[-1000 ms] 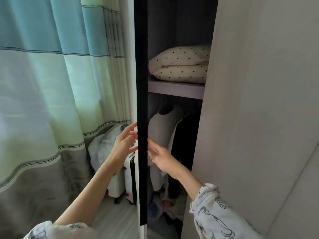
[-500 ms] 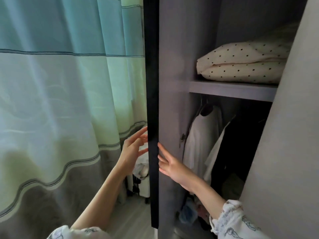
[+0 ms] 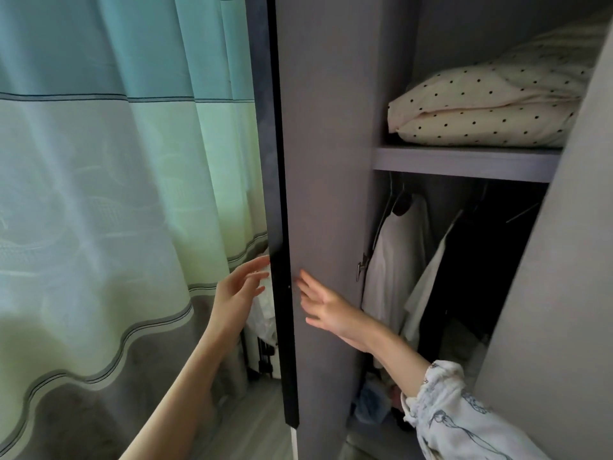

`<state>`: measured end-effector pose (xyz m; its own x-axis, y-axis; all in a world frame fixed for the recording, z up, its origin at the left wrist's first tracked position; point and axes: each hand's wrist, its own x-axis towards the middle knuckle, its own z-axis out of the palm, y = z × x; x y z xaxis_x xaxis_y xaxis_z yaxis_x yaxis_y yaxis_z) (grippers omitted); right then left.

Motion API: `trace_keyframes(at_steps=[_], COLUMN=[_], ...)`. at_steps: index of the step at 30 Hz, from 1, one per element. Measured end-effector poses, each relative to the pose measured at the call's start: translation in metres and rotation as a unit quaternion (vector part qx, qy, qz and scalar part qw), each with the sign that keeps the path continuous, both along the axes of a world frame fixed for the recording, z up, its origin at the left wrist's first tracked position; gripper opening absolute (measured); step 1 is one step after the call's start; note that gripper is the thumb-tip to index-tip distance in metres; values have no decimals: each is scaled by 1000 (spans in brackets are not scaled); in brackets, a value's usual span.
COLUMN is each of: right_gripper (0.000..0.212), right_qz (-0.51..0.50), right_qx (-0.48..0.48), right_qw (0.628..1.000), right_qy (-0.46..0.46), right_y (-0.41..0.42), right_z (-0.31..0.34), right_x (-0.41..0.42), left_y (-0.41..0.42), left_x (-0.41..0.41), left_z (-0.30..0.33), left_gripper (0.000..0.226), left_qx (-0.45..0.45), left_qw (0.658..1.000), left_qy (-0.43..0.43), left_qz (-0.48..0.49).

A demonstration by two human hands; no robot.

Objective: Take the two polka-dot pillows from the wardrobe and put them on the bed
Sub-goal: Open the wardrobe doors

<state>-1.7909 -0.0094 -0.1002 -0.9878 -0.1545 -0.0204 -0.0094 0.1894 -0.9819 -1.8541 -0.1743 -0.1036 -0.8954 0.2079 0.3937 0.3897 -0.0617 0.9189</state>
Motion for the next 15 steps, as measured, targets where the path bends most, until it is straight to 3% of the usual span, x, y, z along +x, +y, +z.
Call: trace_keyframes(at_steps=[3, 9, 15], right_gripper=[56, 52, 50], right_qz=[-18, -143, -313], right_qx=[31, 89, 146], right_qw=[999, 985, 932], right_qy=[7, 46, 107], right_y=[15, 93, 227], right_z=[-7, -2, 24], right_x=[2, 16, 50], left_y=[9, 95, 208], left_x=[19, 36, 21], left_z=[-4, -1, 12], left_gripper=[33, 41, 39], left_qx=[3, -90, -121], left_qw=[998, 989, 980], left_qy=[53, 95, 104], left_qz=[43, -67, -117])
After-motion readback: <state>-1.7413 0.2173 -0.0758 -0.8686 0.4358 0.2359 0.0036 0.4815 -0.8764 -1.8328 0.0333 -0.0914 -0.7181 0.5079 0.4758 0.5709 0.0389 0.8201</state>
